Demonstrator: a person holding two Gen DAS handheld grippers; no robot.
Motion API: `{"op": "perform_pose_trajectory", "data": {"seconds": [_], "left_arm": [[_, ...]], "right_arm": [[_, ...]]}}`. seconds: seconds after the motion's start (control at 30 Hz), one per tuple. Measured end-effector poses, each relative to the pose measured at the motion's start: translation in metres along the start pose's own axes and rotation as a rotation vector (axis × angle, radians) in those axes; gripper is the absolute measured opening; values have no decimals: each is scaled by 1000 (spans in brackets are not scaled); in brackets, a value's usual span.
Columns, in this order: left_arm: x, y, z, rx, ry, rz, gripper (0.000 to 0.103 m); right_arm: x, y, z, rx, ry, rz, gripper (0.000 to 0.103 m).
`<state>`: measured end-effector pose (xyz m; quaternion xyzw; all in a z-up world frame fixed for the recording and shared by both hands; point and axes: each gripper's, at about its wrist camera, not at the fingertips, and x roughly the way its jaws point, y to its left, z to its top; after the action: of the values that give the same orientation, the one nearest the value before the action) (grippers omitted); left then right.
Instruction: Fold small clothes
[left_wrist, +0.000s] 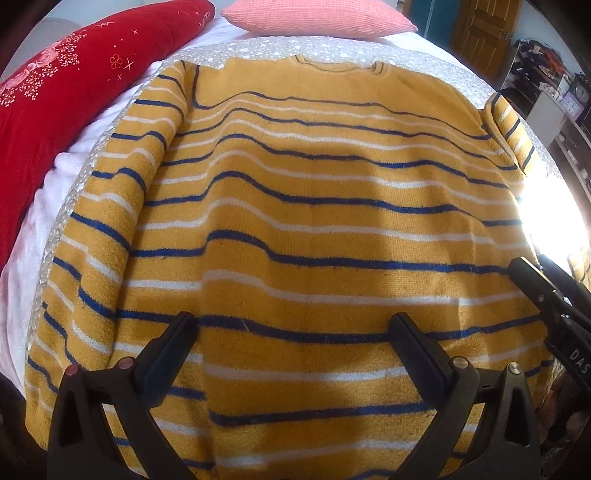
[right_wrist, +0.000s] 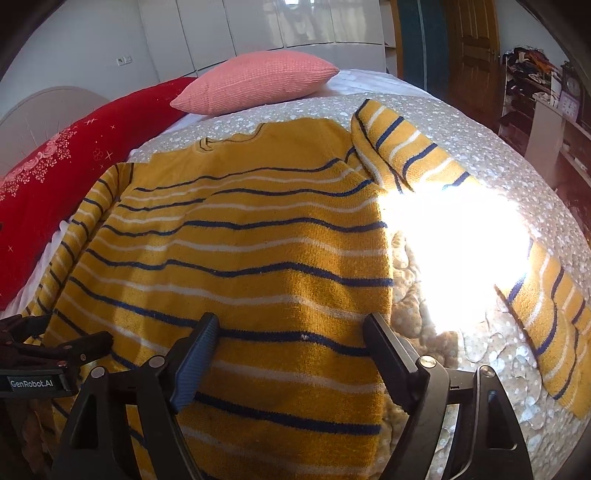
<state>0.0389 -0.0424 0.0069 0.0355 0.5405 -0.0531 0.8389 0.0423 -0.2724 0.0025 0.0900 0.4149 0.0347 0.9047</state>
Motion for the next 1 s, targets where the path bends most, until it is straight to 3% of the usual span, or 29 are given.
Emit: {"op": "perform_pose_trajectory", "data": {"seconds": [0.1, 0.27, 0.4, 0.5, 1.0], "left_arm": [[-8, -1, -3, 1, -15, -7, 103], [-26, -7, -9, 10, -63, -15, 103], [-37, -12, -17, 17, -98, -40, 103], [-36, -20, -22, 23, -80, -38, 103], [-57, -21, -52, 11, 10, -83, 103]], "right_arm": [[-8, -15, 4, 33, -29, 12, 84], [-7, -83, 23, 139, -83, -165, 85], [-25, -125, 31, 264, -109, -156, 85], [-44, -116, 26, 246, -138, -149, 89], [-64, -55, -22, 130, -52, -77, 90]]}}
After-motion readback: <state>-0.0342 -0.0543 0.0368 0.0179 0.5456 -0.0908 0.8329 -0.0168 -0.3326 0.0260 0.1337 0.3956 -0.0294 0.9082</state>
